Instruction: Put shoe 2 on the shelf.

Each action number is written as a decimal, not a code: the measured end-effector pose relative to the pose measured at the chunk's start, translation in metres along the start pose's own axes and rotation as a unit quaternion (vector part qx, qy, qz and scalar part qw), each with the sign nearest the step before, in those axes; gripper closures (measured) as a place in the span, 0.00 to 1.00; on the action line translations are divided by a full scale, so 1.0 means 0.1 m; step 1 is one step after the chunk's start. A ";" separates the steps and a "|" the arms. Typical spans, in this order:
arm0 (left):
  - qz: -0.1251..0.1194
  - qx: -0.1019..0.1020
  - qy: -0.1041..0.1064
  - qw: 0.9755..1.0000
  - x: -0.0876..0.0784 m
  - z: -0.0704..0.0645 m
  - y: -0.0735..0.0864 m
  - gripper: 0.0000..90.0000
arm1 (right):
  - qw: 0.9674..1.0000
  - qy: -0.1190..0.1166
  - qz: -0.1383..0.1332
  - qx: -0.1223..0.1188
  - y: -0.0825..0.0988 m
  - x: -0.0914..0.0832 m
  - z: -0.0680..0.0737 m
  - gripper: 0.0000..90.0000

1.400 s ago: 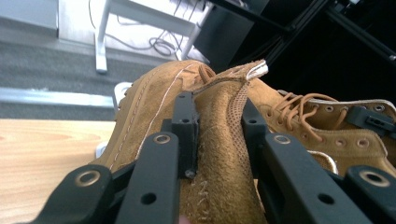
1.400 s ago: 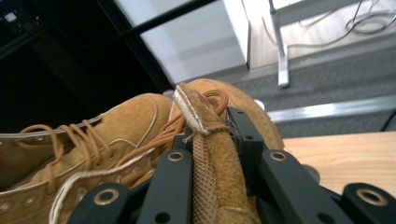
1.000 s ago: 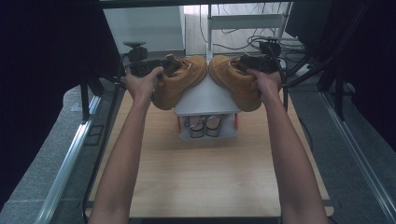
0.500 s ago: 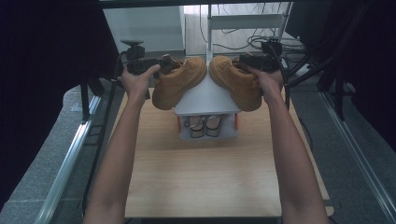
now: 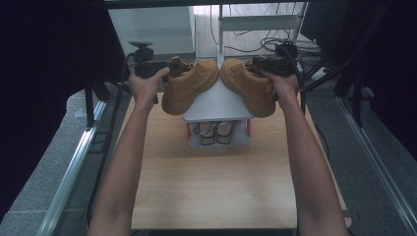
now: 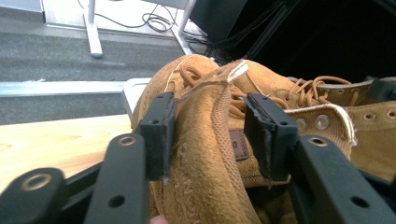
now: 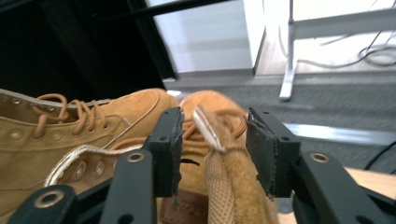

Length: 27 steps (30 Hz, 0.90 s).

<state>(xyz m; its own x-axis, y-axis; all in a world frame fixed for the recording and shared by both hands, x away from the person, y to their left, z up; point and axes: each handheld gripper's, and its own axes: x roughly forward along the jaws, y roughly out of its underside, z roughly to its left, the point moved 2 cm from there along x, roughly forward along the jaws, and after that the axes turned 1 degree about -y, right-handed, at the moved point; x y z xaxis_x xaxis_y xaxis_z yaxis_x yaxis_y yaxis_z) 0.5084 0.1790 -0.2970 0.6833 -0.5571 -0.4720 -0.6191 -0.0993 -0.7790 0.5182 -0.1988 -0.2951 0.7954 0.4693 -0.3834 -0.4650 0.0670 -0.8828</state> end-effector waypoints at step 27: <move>-0.050 0.073 -0.013 0.996 -0.70 0.01 0.21 0.60 | 0.996 0.014 -0.085 -0.028 0.01 -0.88 -0.15 0.63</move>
<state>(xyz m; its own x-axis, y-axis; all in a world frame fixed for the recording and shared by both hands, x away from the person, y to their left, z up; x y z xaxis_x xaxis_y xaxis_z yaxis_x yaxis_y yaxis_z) 0.4480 0.2168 -0.2802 0.7494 -0.5288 -0.3984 -0.4864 -0.0315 -0.8731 0.4534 -0.2534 -0.2660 0.8717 0.4311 -0.2330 -0.3001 0.0937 -0.9493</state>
